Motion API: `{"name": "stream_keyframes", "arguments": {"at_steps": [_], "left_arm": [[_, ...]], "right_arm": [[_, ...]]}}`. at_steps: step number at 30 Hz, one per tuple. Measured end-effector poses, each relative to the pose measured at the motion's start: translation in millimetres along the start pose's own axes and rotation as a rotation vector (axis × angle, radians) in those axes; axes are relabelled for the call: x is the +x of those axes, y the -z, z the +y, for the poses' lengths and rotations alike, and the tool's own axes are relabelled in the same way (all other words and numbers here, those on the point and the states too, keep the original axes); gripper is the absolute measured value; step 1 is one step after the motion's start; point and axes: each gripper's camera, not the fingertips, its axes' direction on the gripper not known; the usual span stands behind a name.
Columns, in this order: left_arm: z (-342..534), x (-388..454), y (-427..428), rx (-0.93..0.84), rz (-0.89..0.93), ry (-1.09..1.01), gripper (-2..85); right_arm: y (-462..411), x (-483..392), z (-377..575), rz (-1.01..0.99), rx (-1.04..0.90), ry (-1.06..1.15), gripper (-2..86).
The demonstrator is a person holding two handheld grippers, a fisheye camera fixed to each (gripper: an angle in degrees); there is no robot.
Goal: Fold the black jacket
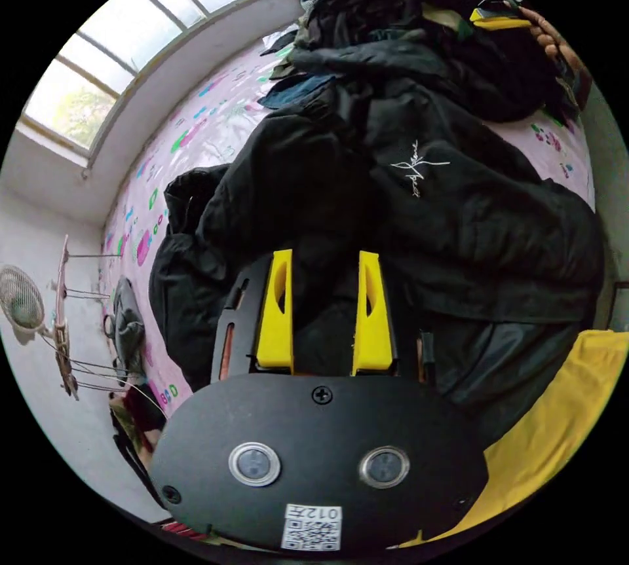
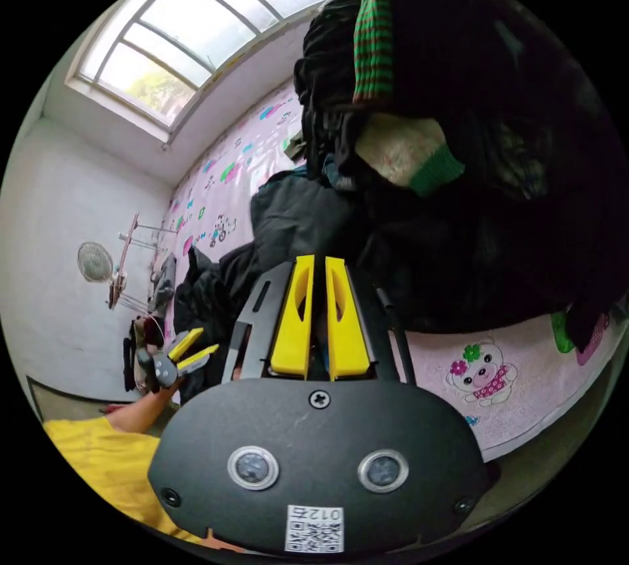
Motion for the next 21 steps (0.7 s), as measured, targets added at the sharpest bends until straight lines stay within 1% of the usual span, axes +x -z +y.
{"name": "stream_keyframes", "arguments": {"at_steps": [4,7,8,10,12,13,15,17,19,21], "left_arm": [[-22.3,31.1,-18.4,-0.03,-0.127,-0.092,10.8],[-37.8,35.8,-31.8,-0.093,-0.19,-0.086,6.7],[-41.6,27.2,-28.0,-0.091,-0.197,-0.027,4.7],[-40.6,1.6,-17.2,-0.07,-0.097,0.1,2.5],[-24.3,-47.2,-2.4,-0.047,0.049,0.3,1.1],[-17.2,-60.9,2.8,-0.034,0.063,0.351,0.8],[20.5,-118.0,29.5,0.022,0.031,0.549,0.4],[54.5,-158.3,49.0,0.051,-0.014,0.659,0.3],[86.0,-192.0,63.3,0.029,-0.106,0.719,0.4],[124.4,-228.1,73.3,-0.044,-0.251,0.772,0.9]], "right_arm": [[-26.8,-18.4,51.6,-0.05,-0.064,0.052,1.5],[-48.0,-47.5,70.7,-0.077,-0.109,0.128,1.0],[-57.2,-61.8,73.4,-0.084,-0.132,0.17,0.9],[-71.8,-85.2,73.5,-0.094,-0.162,0.244,0.8],[-89.2,-108.9,70.6,-0.106,-0.199,0.322,0.7],[-101.4,-124.5,68.1,-0.105,-0.217,0.36,0.7],[-122.6,-152.6,65.2,-0.122,-0.267,0.446,0.7],[-152.3,-195.1,67.0,-0.101,-0.331,0.577,0.8],[-173.0,-225.4,70.5,-0.086,-0.373,0.65,0.9],[-189.1,-252.6,74.7,-0.101,-0.394,0.702,1.0]]}}
